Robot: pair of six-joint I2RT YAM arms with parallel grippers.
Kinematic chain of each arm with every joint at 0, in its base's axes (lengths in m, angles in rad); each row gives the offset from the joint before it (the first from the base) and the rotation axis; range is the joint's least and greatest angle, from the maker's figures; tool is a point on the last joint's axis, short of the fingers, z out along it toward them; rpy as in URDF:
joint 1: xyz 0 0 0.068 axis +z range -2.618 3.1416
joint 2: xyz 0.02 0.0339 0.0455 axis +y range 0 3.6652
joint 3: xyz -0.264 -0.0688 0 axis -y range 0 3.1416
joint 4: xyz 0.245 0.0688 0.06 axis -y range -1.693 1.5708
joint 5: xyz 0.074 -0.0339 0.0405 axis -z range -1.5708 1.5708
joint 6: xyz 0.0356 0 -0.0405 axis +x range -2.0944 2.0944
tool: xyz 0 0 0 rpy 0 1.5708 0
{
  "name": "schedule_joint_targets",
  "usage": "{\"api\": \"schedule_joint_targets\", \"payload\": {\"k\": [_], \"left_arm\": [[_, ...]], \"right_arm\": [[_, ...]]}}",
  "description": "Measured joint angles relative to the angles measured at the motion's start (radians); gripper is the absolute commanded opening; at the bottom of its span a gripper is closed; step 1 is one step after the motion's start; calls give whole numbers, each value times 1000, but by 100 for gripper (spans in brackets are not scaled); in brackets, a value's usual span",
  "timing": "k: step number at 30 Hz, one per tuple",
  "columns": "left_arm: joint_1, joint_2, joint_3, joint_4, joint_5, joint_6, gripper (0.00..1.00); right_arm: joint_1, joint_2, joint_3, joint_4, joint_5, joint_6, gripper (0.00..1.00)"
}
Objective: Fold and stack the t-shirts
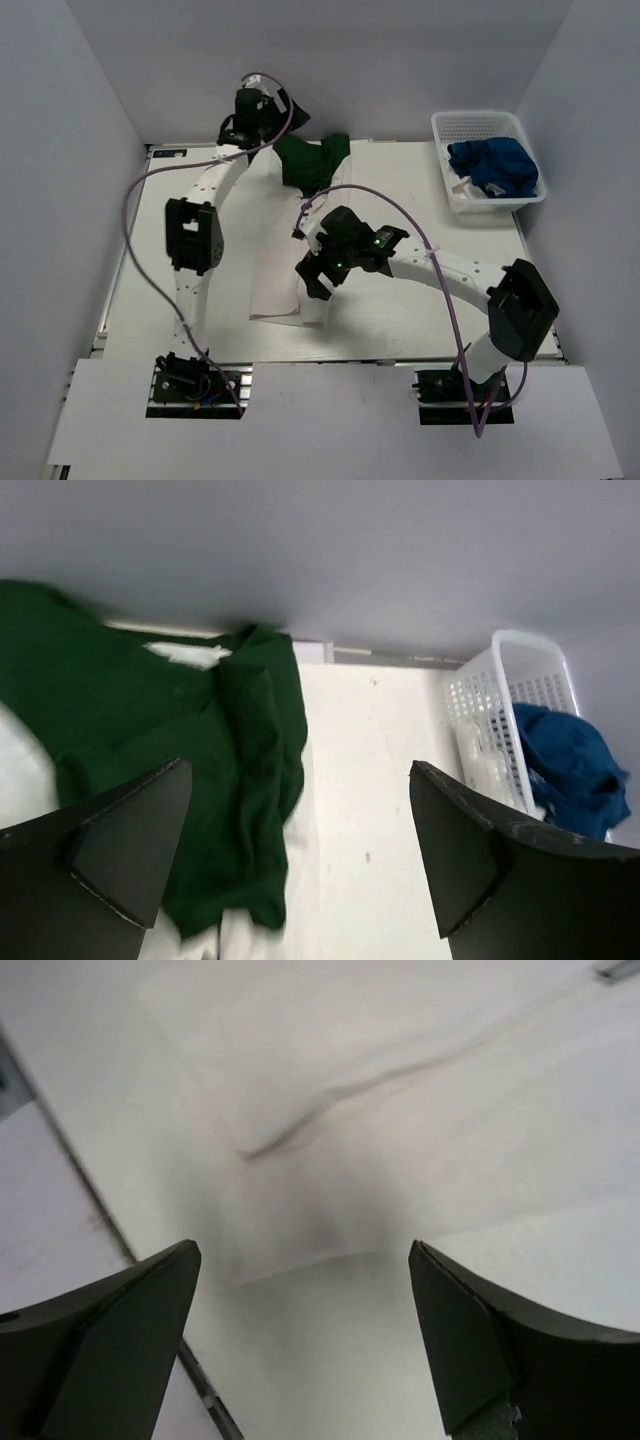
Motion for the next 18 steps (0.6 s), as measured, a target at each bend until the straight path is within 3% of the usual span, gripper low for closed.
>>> {"api": "schedule_joint_targets", "payload": {"k": [3, 7, 10, 12, 16, 18], "left_arm": [[10, -261, -220, -74, -39, 57, 99], [1, -668, -673, -126, -95, 79, 99], [-14, -914, -1017, -187, -117, 64, 99], [-22, -997, -1207, -243, -105, 42, 99], [-28, -1017, -1505, -369, -51, -15, 99], [-27, -1035, -1569, -421, -8, -46, 98]], "right_arm": [[-34, -64, -71, 76, 109, 94, 90], [-99, -147, -175, 136, 207, 207, 90], [-145, -167, -241, 152, 190, 249, 90], [-157, -158, -274, 146, 160, 254, 90], [-150, -88, -277, 122, 78, 244, 90], [-143, -42, -274, 122, 24, 229, 90]]}}
